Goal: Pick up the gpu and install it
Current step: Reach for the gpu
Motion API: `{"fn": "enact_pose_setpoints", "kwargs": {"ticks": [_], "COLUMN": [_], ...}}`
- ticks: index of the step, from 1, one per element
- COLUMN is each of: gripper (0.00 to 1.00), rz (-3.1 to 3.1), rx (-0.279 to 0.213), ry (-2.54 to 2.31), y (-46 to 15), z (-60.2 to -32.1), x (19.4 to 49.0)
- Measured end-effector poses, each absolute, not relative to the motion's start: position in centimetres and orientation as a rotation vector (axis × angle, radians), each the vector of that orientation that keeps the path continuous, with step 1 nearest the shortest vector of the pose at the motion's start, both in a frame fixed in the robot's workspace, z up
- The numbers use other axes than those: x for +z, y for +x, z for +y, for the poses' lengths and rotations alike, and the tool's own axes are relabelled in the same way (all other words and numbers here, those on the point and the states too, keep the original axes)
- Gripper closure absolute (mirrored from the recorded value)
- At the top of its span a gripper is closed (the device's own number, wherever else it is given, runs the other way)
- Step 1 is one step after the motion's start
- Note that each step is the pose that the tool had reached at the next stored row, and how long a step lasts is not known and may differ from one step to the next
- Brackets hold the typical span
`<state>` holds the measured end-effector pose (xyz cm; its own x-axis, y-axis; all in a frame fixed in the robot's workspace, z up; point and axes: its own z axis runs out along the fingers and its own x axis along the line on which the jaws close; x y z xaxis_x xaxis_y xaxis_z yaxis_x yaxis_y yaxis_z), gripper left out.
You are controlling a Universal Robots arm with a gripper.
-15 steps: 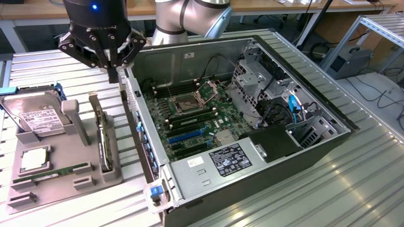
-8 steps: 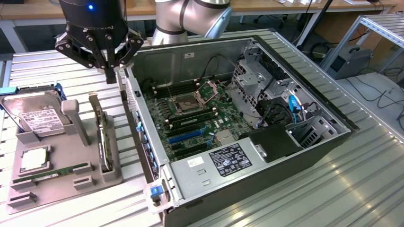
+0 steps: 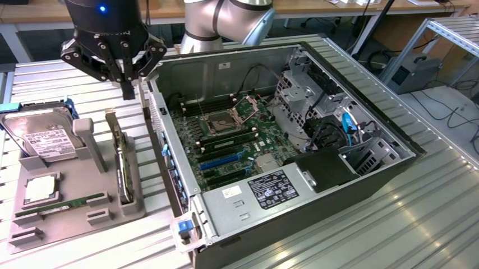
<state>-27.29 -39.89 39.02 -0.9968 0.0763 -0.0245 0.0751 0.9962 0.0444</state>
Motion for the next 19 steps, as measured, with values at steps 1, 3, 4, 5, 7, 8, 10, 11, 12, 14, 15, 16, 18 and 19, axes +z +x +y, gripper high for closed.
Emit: {"fn": "enact_pose_setpoints", "kwargs": {"ticks": [1, 3, 4, 5, 7, 8, 10, 11, 12, 14, 15, 16, 18, 19], "gripper": [0.89, 0.89, 0.89, 0.89, 0.89, 0.89, 0.89, 0.89, 0.89, 0.89, 0.89, 0.89, 0.89, 0.89], "rz": [3.112, 3.112, 3.113, 3.113, 3.113, 3.112, 3.112, 3.112, 3.112, 3.112, 3.112, 3.112, 3.112, 3.112], "rx": [0.068, 0.068, 0.068, 0.068, 0.068, 0.068, 0.068, 0.068, 0.068, 0.068, 0.068, 0.068, 0.068, 0.068], "ry": [0.118, 0.118, 0.118, 0.118, 0.118, 0.118, 0.118, 0.118, 0.118, 0.118, 0.118, 0.118, 0.118, 0.118], "y": [-27.4, -27.5, -27.6, -27.6, -27.8, -27.8, -27.9, -28.0, -28.1, -28.2, -28.3, -28.4, -28.5, -28.6], "z": [-39.9, -39.9, -39.9, -39.9, -39.9, -39.9, -39.9, -39.9, -39.9, -39.9, -39.9, -39.9, -39.9, -39.9], "x": [39.0, 39.0, 39.0, 39.0, 39.0, 39.0, 39.0, 39.0, 39.0, 39.0, 39.0, 39.0, 39.0, 39.0]}}
